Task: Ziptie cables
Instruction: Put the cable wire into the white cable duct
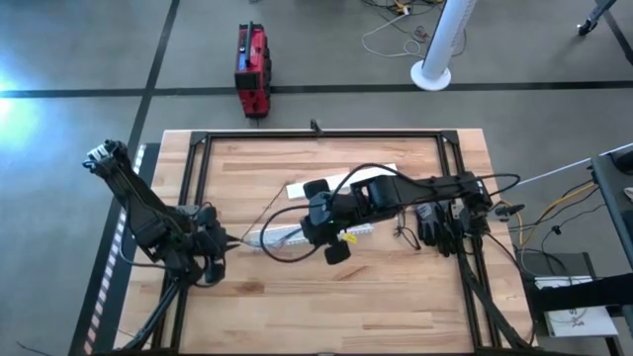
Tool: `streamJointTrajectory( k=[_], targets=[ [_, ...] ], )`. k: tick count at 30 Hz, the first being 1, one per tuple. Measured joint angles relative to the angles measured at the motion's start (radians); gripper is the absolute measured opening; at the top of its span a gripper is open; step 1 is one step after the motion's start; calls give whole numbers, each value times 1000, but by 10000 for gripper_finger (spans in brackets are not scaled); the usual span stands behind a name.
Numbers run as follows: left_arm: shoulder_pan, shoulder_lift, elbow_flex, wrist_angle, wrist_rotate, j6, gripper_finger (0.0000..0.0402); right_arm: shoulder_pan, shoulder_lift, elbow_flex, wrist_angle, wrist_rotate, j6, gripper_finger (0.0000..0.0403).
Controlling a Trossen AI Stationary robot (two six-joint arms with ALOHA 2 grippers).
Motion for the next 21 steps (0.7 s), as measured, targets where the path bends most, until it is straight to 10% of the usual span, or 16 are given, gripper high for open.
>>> streamJointTrajectory(
  k=[10, 21],
  targets=[
    [3, 52, -110, 111, -94, 11, 45, -14, 0, 0, -261, 183, 158, 0],
    [14, 87, -241, 327, -236, 59, 45, -36, 0, -97, -401, 124, 155, 0]
  ],
)
